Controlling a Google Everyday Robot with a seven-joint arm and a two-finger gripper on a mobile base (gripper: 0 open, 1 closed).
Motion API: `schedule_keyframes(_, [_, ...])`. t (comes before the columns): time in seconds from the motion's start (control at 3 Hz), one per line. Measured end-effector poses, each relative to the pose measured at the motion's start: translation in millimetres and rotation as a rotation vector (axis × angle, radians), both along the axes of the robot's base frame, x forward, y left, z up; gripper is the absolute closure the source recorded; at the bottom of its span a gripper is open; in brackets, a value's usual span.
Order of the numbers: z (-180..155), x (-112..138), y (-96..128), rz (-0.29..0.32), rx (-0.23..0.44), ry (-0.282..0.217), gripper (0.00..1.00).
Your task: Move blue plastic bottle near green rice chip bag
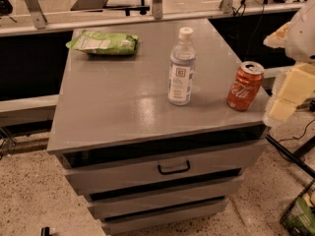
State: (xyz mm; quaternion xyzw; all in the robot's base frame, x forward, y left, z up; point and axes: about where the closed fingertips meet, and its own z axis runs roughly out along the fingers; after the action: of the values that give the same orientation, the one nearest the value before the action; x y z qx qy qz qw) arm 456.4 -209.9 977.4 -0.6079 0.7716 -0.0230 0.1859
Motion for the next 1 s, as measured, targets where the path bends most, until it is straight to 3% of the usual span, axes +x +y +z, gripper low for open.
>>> schedule_keyframes(0.33, [0, 20, 8, 0.028, 0.053, -0.027, 0.00])
schedule_keyframes(0.67, [-2, 66, 42, 0.085, 0.193, -0.072, 0.00])
schedule_keyframes(1.0, [-1, 106, 65, 0.086, 0.331, -0.095, 0.00])
